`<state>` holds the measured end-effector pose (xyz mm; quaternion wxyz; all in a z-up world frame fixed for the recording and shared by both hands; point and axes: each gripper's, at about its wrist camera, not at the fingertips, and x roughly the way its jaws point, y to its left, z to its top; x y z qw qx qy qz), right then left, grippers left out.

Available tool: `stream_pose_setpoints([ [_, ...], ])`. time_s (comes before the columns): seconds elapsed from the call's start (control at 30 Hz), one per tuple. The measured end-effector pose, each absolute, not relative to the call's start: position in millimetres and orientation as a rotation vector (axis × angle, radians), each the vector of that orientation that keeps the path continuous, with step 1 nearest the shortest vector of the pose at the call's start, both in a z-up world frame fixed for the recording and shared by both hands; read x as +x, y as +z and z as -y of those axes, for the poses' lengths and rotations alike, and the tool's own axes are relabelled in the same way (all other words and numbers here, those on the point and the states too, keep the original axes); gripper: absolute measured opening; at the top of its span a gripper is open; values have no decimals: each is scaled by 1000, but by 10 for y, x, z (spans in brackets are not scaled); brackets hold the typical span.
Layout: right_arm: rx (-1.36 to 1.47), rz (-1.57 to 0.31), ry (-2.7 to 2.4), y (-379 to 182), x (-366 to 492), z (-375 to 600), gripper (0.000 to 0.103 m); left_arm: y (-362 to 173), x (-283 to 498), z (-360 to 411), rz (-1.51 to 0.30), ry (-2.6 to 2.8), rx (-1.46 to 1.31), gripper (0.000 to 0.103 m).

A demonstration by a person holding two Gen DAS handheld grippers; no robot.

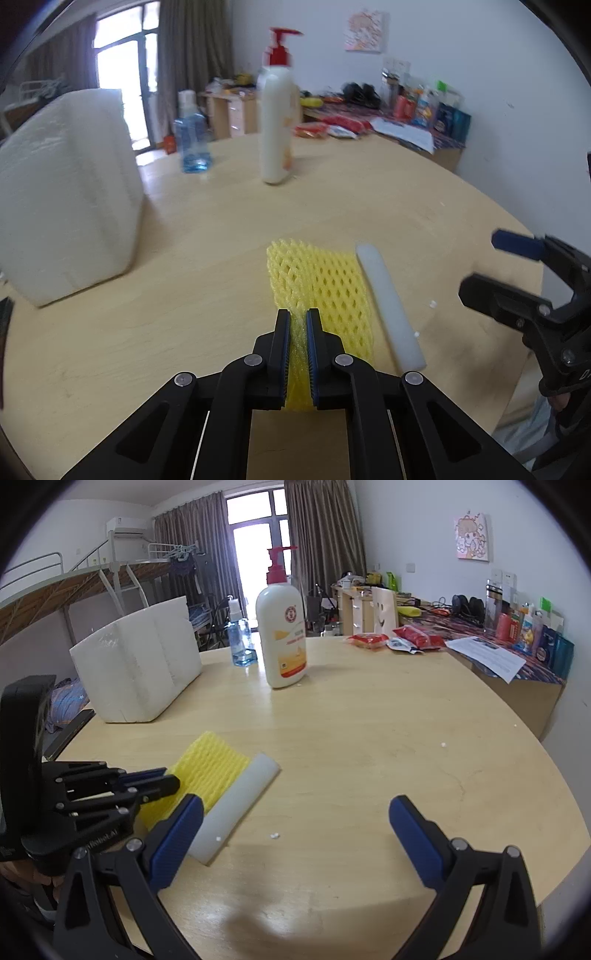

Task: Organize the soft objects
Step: 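Close the left tool on the yellow mesh sponge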

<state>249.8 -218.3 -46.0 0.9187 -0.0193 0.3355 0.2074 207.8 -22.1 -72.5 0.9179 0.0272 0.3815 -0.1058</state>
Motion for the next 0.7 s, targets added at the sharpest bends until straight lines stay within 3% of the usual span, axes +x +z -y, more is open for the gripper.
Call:
stream_pose_setpoints([
  [0.7,-67,-795,461,-608,2659,1704,102,-732,1951,-162,-756,-88,23,9],
])
